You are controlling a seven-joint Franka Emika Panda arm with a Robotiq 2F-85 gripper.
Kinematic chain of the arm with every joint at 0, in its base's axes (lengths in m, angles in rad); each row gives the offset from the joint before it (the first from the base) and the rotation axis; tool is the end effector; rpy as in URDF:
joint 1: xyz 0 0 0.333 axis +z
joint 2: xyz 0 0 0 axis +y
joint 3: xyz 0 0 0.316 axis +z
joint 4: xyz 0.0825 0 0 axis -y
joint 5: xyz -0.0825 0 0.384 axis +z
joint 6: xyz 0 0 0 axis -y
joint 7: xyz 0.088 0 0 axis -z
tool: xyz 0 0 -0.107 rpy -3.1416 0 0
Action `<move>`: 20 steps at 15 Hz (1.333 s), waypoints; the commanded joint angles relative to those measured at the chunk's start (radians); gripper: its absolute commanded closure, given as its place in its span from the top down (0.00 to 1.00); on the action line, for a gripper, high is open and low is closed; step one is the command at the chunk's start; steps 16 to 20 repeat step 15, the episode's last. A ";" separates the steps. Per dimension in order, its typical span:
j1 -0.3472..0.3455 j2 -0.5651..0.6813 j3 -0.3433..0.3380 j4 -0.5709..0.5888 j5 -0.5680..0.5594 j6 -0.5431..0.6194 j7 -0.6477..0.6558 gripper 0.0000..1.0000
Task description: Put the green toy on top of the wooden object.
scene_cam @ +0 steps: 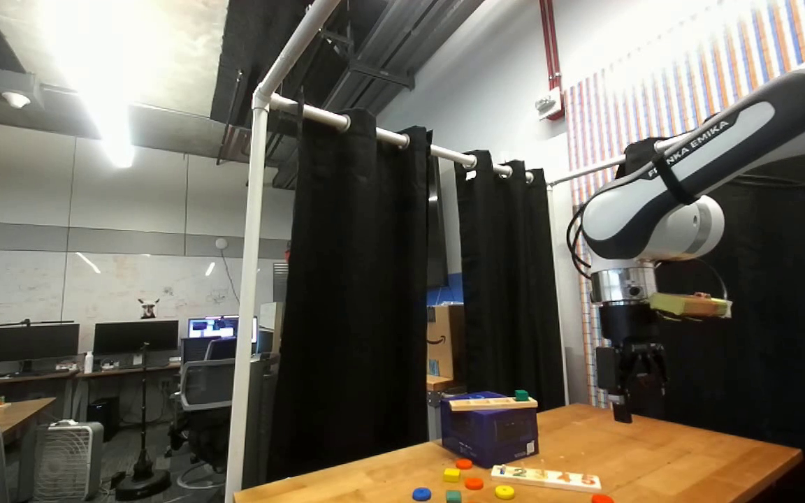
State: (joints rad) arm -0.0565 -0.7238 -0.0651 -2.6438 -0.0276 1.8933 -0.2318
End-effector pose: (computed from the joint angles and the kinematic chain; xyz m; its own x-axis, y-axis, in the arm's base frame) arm 0.3243 -0.0419 0.4607 0.9904 0.1360 -0.0228 0.1355 -0.9905 -0.0230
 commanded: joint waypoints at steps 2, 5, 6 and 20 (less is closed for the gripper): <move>0.026 -0.121 -0.017 -0.053 -0.010 0.005 -0.019 1.00; 0.023 -0.086 -0.017 -0.037 -0.011 -0.003 -0.003 1.00; 0.023 -0.092 -0.017 -0.040 -0.011 -0.003 -0.003 1.00; 0.024 -0.095 -0.017 -0.045 -0.011 -0.003 -0.003 1.00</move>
